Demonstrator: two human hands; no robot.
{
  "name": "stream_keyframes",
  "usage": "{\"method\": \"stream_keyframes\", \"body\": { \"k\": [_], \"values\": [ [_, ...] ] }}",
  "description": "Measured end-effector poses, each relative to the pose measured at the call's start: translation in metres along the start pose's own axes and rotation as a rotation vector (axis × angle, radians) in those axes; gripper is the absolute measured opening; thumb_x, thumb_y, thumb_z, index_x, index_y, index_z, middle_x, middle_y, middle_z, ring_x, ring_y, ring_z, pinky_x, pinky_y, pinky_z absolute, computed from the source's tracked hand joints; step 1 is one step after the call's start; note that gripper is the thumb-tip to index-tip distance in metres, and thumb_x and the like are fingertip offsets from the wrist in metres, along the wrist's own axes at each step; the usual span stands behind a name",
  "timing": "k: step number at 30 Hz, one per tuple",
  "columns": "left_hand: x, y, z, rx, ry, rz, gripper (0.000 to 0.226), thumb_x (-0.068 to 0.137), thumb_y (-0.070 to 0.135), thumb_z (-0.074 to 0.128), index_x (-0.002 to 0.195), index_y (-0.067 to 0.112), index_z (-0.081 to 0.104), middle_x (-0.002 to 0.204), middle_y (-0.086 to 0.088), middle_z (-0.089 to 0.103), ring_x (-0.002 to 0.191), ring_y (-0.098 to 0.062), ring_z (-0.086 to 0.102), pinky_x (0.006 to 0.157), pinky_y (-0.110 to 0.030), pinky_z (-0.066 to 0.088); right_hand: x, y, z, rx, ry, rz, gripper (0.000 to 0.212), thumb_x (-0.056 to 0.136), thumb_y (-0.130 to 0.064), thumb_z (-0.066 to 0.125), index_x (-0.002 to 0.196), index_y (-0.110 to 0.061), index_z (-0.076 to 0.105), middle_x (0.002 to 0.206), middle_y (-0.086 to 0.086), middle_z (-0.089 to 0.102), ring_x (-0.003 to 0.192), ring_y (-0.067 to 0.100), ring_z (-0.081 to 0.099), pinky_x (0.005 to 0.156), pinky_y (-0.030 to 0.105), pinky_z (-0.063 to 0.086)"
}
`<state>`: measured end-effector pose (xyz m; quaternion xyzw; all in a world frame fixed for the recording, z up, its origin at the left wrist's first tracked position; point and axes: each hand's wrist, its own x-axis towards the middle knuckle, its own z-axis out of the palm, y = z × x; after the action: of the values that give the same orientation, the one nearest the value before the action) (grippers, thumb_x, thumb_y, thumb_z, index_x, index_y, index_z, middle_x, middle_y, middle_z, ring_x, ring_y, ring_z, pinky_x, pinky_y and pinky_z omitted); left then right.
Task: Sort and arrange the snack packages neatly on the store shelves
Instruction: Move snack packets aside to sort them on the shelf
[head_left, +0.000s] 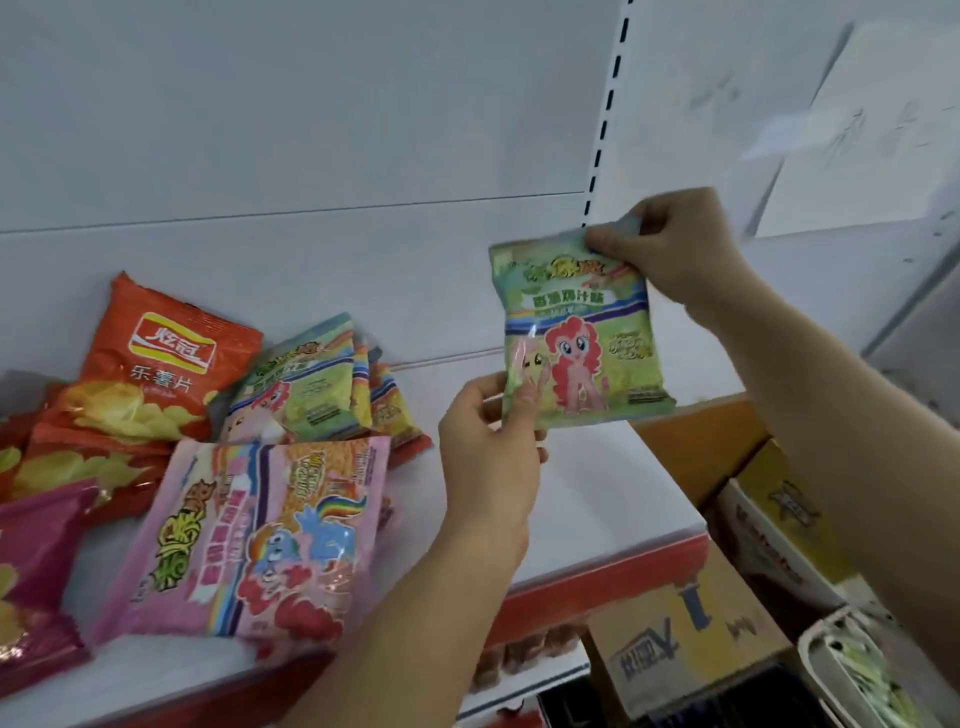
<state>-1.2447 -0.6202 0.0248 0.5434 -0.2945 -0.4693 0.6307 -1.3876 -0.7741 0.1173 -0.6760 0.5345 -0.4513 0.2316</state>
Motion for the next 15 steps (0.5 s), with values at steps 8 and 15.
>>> {"method": "stream_keyframes", "body": {
  "k": [8, 15],
  "values": [
    [0.033, -0.022, -0.001, 0.926, 0.017, 0.233, 0.025, 0.097, 0.029, 0.065, 0.110, 0.029, 0.044, 0.091, 0.007, 0.068, 0.076, -0.013, 0.064, 0.052, -0.027, 0.040, 0.026, 0.072, 0.054, -0.222, -0.238, 0.097, 0.031, 0.082, -0.040, 0.082, 0.090, -0.010, 0.076, 0.082, 0.005, 0.075, 0.071, 0.017, 0.069, 0.060, 0.028, 0.054],
    [0.047, -0.021, 0.002, 1.293, 0.078, 0.250, 0.024, 0.099, 0.039, 0.058, 0.111, 0.022, 0.047, 0.110, -0.002, 0.068, 0.097, -0.027, 0.064, 0.063, -0.035, 0.039, 0.037, 0.102, 0.079, 0.085, -0.206, 0.408, 0.027, 0.075, -0.004, 0.085, 0.092, -0.007, 0.064, 0.097, 0.018, 0.073, 0.057, 0.022, 0.073, 0.056, 0.031, 0.062]
  ]
}}
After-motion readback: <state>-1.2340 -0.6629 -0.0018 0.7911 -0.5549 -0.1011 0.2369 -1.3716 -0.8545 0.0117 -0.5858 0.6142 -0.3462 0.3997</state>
